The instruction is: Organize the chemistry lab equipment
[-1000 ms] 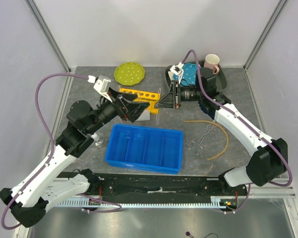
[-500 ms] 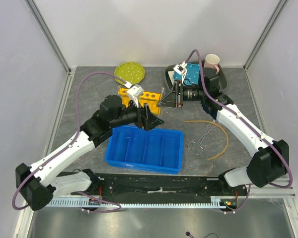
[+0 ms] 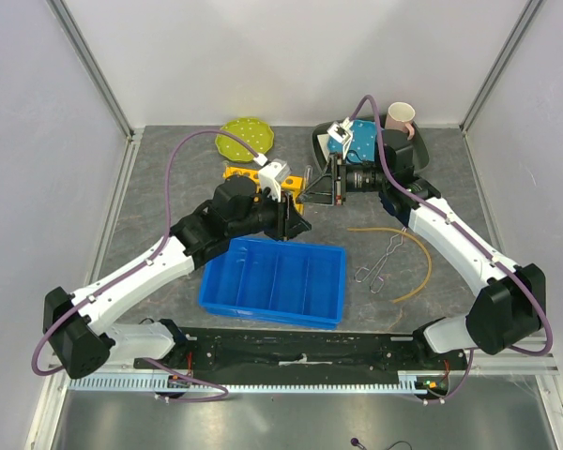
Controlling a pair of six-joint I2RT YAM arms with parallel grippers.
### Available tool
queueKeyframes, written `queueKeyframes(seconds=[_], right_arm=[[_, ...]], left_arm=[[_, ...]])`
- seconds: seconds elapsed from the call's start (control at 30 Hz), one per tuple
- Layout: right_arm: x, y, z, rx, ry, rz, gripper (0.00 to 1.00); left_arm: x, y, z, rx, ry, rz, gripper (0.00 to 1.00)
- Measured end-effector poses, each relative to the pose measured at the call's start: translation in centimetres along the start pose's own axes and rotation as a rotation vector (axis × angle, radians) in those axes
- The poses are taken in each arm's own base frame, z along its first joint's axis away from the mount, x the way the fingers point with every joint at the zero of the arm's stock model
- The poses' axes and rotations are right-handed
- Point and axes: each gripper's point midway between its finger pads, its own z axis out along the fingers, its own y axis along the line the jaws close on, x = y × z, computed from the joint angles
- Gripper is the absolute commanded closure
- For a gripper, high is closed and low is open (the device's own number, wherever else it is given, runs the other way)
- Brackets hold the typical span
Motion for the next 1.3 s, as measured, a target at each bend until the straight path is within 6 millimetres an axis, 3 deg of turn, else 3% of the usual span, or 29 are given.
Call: queueKeyframes(seconds=[0.13,0.53,0.77,0.93,1.17,1.23,1.3], right_arm=[[-0.1,-0.1,0.0,0.007,-0.006,-0.003,0.77],[-0.4,-0.4,-0.6,0.013,-0.004,-0.015,0.58],[-2.8,0.0,-1.2,0.018,-0.039,-0.060,0.55],[-3.0,0.1,-1.3,0.015,-0.038,-0.063,0.57],[-2.4,-0.5,-1.1,0.008,-0.018,-0.037,0.76],[-2.3,-0.3,-1.0,0.001,-0.013,-0.034,0.80],[-2.3,-0.4,-1.0,-0.002,-0.010,-0.031,0.83]], left_arm=[[-0.2,0.0,0.0,-0.011,-0.002,0.007,0.78],[0.6,0.6,-0.9,-0.021,0.013,0.093,0.80],[1.6,0.9,-1.4,-0.026,0.050,0.119,0.81],[2.1,0.9,-1.5,-0.019,0.075,0.124,0.81],[2.5,1.1,-1.6,-0.025,0.089,0.121,0.80],[2.6,1.2,-1.6,-0.027,0.093,0.121,0.76],[2.7,1.2,-1.6,-0.029,0.094,0.121,0.59]])
